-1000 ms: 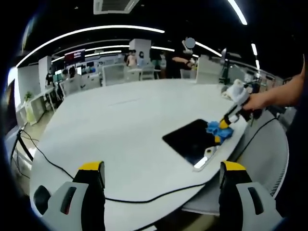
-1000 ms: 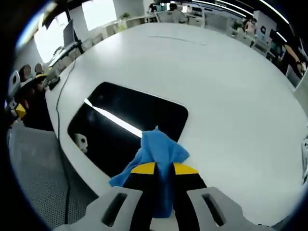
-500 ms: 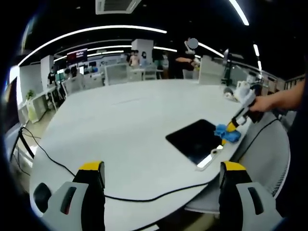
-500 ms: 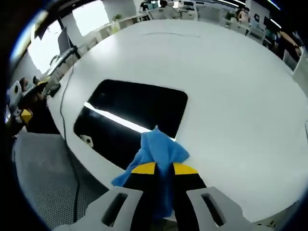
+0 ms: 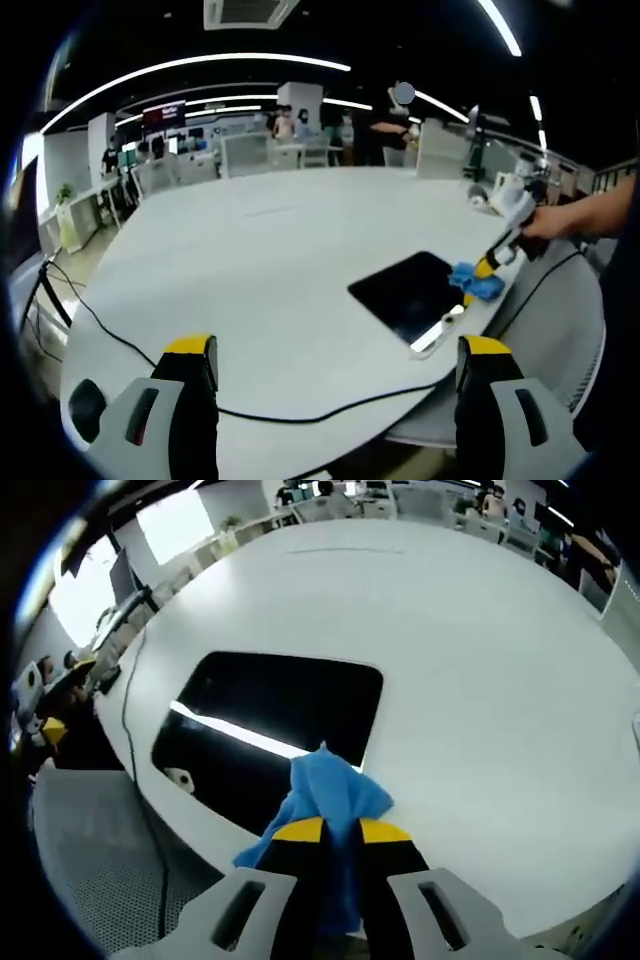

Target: Wipe the mirror surface with the cleaning cloth until all visible marks leave the cleaned area.

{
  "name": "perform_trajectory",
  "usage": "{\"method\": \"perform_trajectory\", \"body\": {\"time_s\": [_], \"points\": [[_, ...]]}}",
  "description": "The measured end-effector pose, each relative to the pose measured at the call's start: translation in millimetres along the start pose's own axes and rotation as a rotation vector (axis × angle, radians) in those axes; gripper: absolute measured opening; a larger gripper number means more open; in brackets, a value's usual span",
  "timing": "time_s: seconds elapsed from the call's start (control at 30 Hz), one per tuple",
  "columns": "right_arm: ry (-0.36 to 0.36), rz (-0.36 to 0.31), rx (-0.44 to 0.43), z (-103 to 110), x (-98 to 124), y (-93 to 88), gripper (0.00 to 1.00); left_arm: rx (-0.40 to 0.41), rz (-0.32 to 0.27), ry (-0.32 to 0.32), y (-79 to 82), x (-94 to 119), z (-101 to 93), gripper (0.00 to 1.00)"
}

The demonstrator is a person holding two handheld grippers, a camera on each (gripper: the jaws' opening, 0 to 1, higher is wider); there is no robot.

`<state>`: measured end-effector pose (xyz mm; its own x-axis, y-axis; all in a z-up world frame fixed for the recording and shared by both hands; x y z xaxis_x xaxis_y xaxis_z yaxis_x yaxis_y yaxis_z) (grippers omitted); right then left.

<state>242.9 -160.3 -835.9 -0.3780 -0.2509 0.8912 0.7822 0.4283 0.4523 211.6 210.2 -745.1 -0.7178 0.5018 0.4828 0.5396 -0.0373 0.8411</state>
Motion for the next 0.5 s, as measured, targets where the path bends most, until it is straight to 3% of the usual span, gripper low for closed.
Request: {"method": "perform_trajectory", "body": {"time_s": [0.5], "points": [[-0.024, 0.022, 0.011, 1.6, 0.9, 3.5, 0.05, 0.0, 0.005, -0.001, 0.8, 0.1, 2.6, 1.0]]}}
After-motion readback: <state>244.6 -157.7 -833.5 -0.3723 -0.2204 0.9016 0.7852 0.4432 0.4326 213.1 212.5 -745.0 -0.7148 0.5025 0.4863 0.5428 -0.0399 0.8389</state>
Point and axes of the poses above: the point that each gripper's makers call its tool centre point, and the gripper's own axes: x roughly backward along the fingers, z roughly to its left, y roughly out of its top, the point moved 4 cm from there along x, roughly backward along the fingers, and after that the axes turned 11 degrees about x, right-handed, at the moved point
